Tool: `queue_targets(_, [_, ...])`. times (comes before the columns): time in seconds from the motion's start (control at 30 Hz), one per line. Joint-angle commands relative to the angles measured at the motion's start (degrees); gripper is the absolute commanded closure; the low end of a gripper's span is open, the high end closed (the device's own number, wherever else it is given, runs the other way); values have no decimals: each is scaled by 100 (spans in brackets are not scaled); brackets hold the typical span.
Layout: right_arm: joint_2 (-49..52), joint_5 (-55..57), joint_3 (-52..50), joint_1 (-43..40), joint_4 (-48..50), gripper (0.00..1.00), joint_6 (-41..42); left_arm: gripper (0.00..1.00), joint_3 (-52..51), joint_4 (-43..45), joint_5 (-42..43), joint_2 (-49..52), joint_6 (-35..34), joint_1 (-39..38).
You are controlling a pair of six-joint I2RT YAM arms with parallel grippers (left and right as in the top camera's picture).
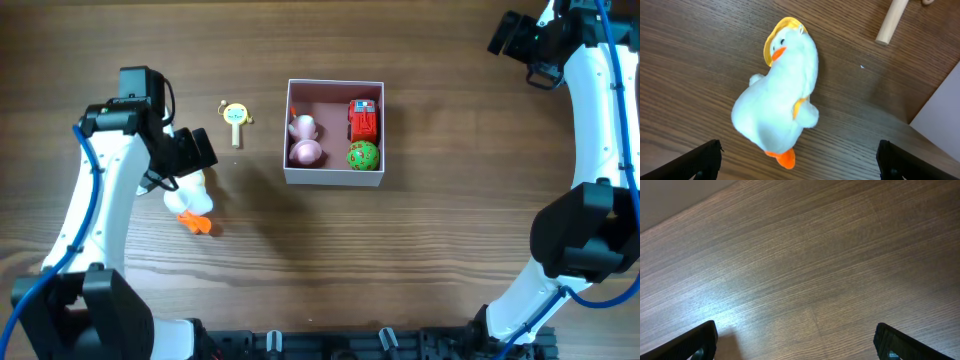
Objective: Pack container
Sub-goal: 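Lower the left gripper onto the white plush duck and grasp it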
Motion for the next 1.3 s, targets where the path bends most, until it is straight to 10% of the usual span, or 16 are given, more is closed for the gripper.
queue_targets(0.0, [-46,-74,-13,13,13,0,-9,0,-31,-2,146,11,-37,-44])
queue_targets(1.27, [-46,-74,-13,13,13,0,-9,0,-879,544,-11,999,282,-42])
